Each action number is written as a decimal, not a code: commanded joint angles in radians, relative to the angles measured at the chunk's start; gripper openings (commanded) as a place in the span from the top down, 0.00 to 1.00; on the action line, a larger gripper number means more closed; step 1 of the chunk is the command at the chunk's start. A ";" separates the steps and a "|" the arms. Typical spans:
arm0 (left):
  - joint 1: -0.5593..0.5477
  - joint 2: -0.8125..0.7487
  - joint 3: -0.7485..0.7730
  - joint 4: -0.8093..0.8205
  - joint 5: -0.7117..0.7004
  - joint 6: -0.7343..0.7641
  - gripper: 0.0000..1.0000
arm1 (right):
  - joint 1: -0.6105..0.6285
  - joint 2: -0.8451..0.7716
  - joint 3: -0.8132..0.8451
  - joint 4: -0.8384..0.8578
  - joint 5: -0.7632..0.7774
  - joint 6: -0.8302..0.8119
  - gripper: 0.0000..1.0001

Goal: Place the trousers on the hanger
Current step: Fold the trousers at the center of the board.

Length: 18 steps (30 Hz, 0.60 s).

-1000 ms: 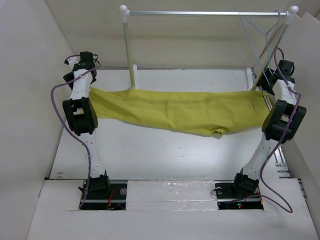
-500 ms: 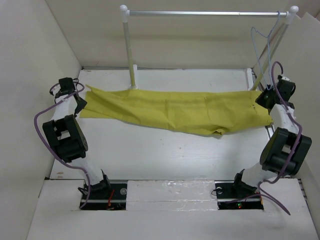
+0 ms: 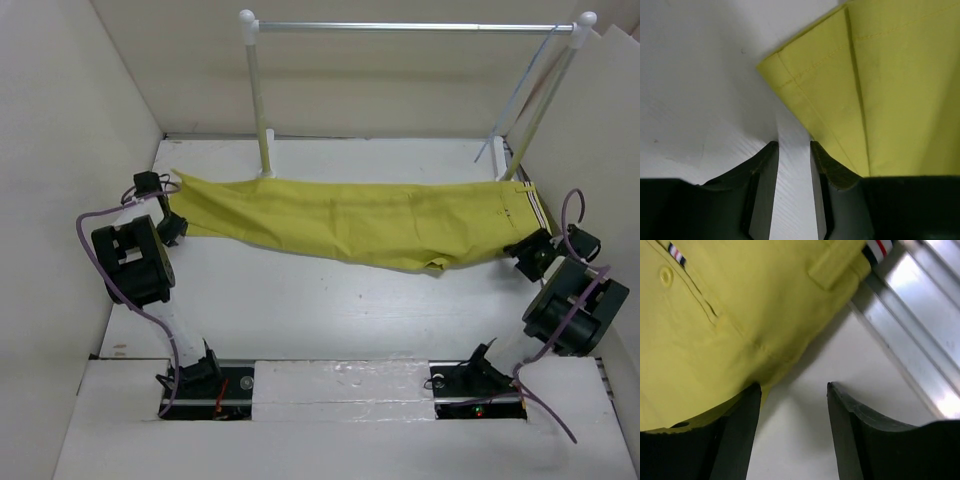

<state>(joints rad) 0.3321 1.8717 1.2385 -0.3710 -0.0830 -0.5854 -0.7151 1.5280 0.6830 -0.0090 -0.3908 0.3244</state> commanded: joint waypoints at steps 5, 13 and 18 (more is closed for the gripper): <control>0.004 0.067 0.007 0.026 -0.021 -0.025 0.82 | 0.034 0.195 0.044 0.306 -0.139 0.096 0.38; 0.014 0.101 0.049 -0.028 -0.150 -0.011 1.00 | 0.063 0.166 0.096 0.167 -0.074 0.071 1.00; 0.035 0.058 0.001 -0.071 -0.296 -0.021 1.00 | 0.010 -0.084 0.011 -0.059 0.049 -0.068 1.00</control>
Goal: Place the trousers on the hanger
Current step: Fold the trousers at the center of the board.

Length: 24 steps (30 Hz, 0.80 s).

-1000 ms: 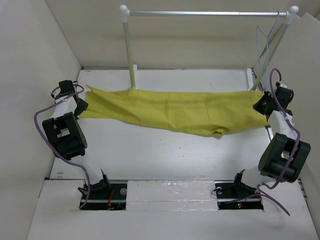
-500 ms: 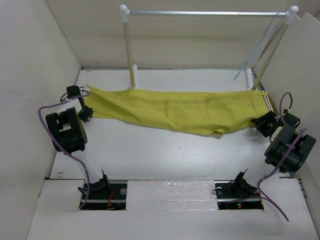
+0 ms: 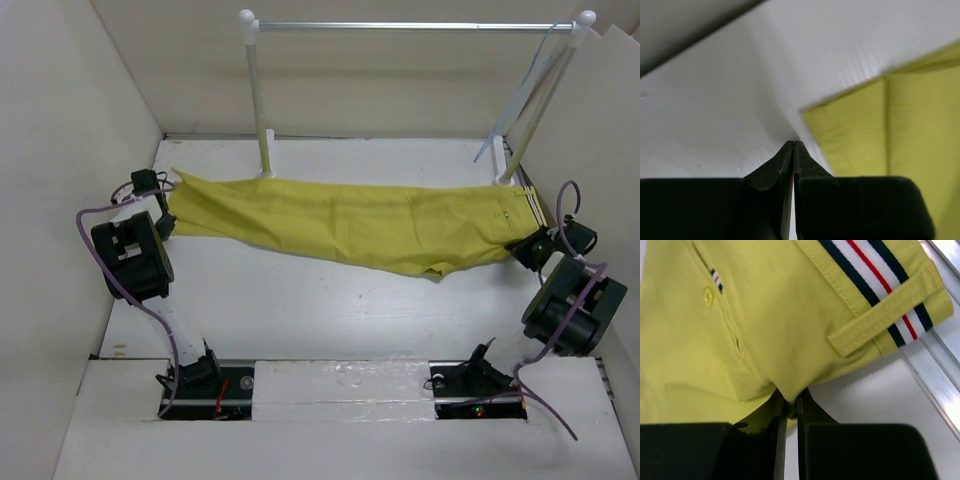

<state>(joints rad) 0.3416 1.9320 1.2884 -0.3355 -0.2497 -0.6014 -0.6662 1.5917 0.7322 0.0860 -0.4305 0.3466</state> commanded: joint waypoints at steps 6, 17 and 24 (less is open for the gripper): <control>0.137 -0.131 -0.202 -0.142 -0.200 -0.032 1.00 | -0.205 -0.403 -0.131 -0.327 0.059 -0.199 1.00; 0.060 -0.291 -0.254 0.012 0.228 -0.009 0.58 | -0.024 -0.400 0.013 -0.292 -0.056 -0.124 0.33; 0.016 -0.207 -0.178 0.044 0.192 -0.060 0.54 | 0.215 -0.475 0.073 -0.273 -0.017 -0.076 0.34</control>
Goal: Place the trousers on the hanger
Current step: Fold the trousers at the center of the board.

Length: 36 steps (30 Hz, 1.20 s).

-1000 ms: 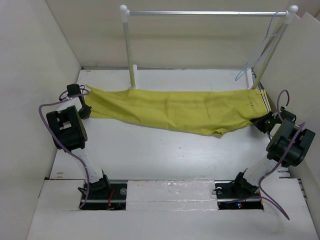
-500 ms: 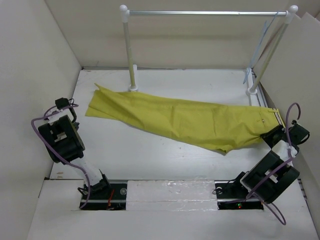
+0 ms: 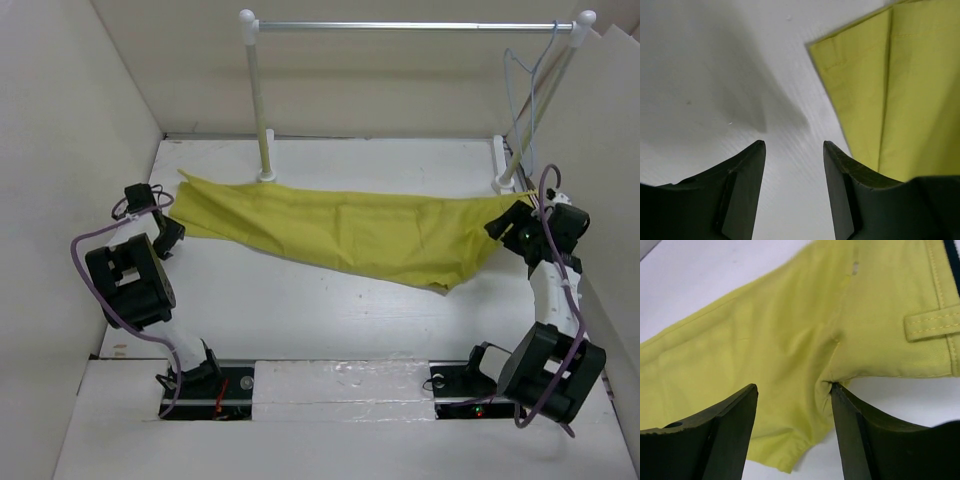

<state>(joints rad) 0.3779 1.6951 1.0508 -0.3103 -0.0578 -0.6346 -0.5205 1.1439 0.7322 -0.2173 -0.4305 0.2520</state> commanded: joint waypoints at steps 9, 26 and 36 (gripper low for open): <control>-0.056 0.150 0.156 0.004 -0.095 -0.126 0.62 | 0.050 -0.072 0.091 -0.089 0.026 -0.085 0.29; -0.100 0.242 0.207 -0.045 -0.237 -0.080 1.00 | 0.496 0.000 0.087 0.029 -0.051 -0.102 0.33; -0.082 0.081 0.029 -0.104 -0.390 0.019 1.00 | 0.947 0.293 0.203 0.016 0.033 -0.211 0.32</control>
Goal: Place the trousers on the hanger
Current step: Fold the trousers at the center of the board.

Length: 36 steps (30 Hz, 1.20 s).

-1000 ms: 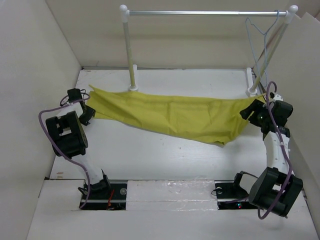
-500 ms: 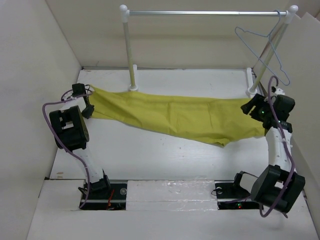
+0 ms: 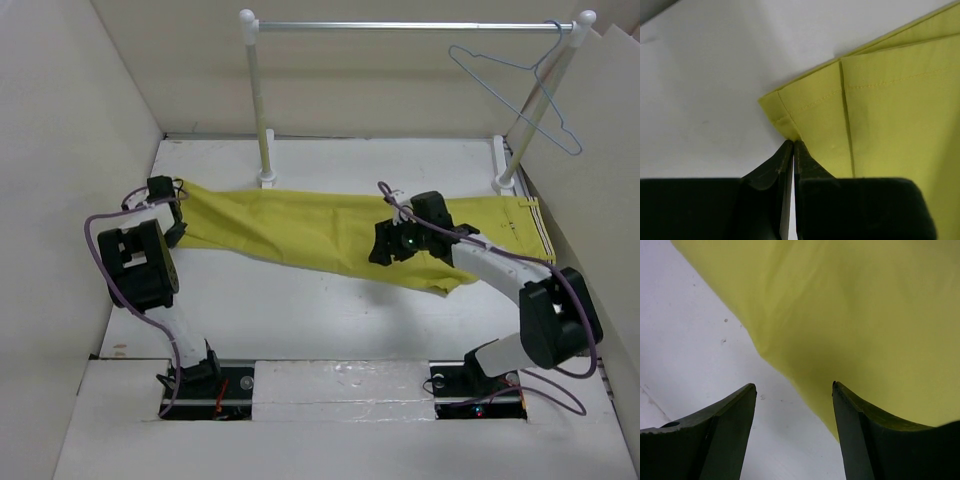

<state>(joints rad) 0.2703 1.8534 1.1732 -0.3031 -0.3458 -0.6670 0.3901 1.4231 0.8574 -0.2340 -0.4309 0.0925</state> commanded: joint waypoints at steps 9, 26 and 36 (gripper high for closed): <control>0.067 -0.270 -0.100 -0.234 -0.127 0.053 0.79 | 0.115 0.092 0.130 0.033 -0.019 -0.079 0.32; 0.067 -0.145 -0.053 -0.068 0.160 0.043 0.59 | 0.148 0.158 0.204 -0.019 -0.080 -0.151 0.32; 0.055 -0.088 -0.070 -0.002 0.202 0.070 0.69 | 0.194 0.165 0.147 0.019 -0.092 -0.139 0.32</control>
<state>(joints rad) 0.3305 1.7550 1.0832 -0.3248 -0.1478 -0.6048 0.5770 1.5867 1.0149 -0.2520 -0.4995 -0.0345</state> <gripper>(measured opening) 0.329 0.678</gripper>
